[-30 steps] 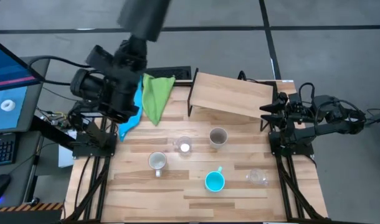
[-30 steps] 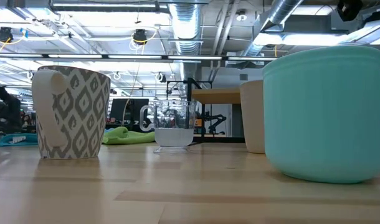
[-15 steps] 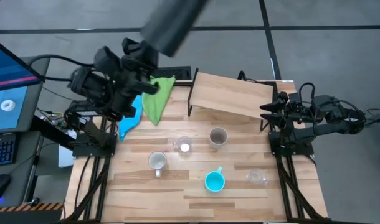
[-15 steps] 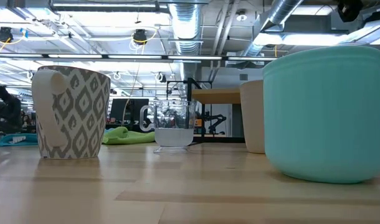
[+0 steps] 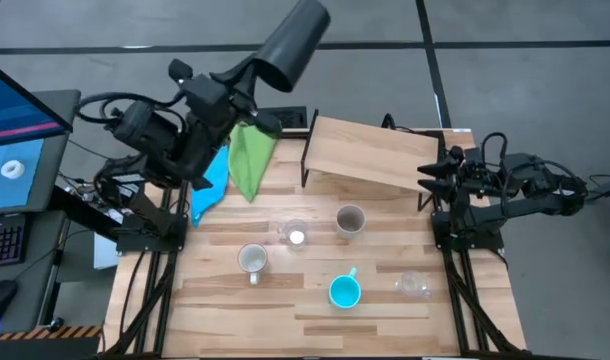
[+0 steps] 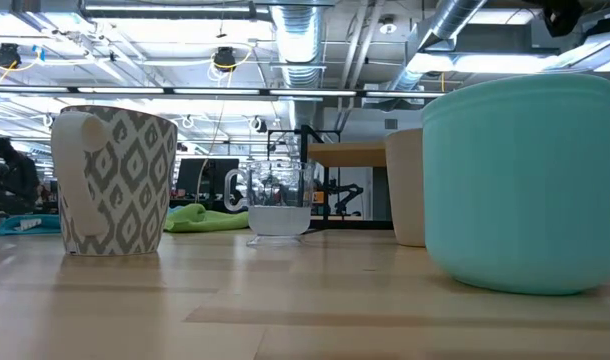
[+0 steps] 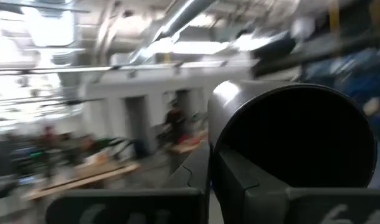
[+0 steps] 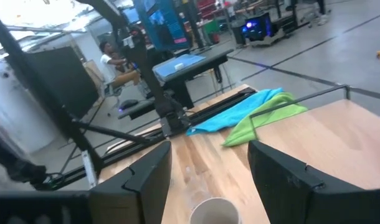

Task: Stack small to large cups/mugs on shelf
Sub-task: Put the black cup on the shelf

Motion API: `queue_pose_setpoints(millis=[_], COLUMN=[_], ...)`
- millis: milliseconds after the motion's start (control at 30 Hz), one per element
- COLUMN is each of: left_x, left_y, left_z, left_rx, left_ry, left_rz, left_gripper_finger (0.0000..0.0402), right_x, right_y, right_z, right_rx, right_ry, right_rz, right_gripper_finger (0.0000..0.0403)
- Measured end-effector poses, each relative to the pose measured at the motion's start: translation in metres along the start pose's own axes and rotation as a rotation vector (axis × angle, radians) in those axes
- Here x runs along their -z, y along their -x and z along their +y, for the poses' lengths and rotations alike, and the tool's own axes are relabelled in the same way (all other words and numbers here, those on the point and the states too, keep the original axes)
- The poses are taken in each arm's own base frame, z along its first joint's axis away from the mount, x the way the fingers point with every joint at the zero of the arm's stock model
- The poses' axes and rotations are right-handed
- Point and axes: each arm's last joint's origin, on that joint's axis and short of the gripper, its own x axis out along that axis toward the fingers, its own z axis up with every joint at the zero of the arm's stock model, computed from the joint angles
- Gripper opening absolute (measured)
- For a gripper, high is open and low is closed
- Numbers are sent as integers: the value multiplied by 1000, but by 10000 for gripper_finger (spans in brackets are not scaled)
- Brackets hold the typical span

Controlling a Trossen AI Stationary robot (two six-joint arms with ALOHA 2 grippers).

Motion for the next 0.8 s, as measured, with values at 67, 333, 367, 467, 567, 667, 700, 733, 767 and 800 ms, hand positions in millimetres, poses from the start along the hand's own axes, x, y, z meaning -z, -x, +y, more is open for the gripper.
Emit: queue_pose_setpoints(millis=[67, 333, 367, 467, 567, 667, 700, 733, 767, 800], left_x=[5, 15, 16, 17, 18, 13, 11, 8, 6, 3], left_y=[-4, -12, -13, -13, -14, -17, -18, -20, -21, -23], left_z=[-4, -5, -7, -7, -6, 1, 6, 12, 17, 23], left_rx=[-49, -142, -141, -160, -186, -200, -211, -224, -236, -251], left_ry=[-50, -237, -242, -236, -245, -230, -220, -207, -193, -179], left_rz=[48, 166, 167, 190, 223, 216, 215, 212, 210, 207], left_gripper_finger=[0, 0, 0, 0, 0, 0, 0, 0, 0, 0], right_x=[0, -1, -1, -2, -2, -2, -2, -2, -2, -2], right_y=[0, 0, 0, 0, 1, 1, 1, 1, 1, 0], right_z=[-1, -3, -4, -5, -5, -6, -6, -6, -6, -6], right_rx=[19, 112, 124, 164, 191, 198, 198, 198, 197, 198], right_ry=[0, 0, 0, 0, 1, 0, 0, 0, 0, 1], right_rz=[-7, -42, -46, -61, -71, -74, -74, -74, -74, -73], right_gripper_finger=[233, 233, 233, 233, 233, 233, 233, 233, 233, 233])
